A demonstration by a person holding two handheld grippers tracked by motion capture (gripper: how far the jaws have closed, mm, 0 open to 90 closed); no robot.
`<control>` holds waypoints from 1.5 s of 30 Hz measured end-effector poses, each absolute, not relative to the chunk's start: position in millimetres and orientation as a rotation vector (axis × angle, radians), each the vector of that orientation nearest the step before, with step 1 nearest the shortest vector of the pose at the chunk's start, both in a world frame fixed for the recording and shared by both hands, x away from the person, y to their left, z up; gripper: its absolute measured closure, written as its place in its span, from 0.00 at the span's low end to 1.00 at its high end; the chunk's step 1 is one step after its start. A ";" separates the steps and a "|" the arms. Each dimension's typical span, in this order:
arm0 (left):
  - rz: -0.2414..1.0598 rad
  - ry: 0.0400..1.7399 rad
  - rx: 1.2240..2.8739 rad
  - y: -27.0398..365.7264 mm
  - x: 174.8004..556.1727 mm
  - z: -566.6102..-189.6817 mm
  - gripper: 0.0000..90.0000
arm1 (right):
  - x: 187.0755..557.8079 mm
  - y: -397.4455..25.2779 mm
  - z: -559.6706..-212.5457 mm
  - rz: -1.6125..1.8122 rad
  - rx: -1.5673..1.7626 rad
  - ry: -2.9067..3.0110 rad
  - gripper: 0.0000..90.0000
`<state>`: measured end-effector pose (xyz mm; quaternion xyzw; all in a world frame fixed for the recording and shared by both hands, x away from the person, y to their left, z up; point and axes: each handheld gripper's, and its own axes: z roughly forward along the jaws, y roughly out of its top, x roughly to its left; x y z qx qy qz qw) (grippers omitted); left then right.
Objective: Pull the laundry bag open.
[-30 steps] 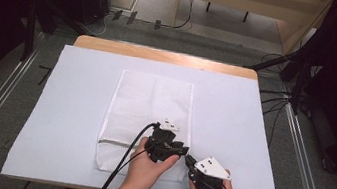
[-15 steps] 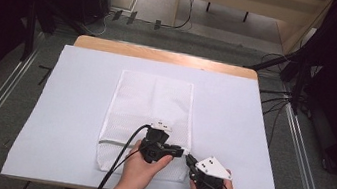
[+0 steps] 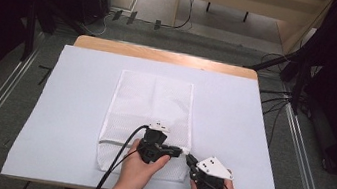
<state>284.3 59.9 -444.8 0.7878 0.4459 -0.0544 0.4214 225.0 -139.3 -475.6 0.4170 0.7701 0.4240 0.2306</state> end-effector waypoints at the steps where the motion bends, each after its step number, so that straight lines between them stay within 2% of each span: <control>1: -0.128 1.109 1.988 60.0 283.9 -445.5 0.96 | 224.9 -139.4 -475.6 1.167 1.148 2.120 0.99; 15: -0.092 1.057 2.025 65.3 282.3 -448.3 0.97 | 224.0 -139.0 -470.7 1.177 1.138 2.122 1.00; 24: -0.080 1.079 2.029 72.4 282.2 -456.5 0.97 | 223.8 -140.5 -469.2 1.162 1.139 2.117 1.00; 45: -0.018 1.157 2.005 129.5 280.5 -453.7 0.97 | 225.7 -150.5 -466.9 1.164 1.169 2.091 1.00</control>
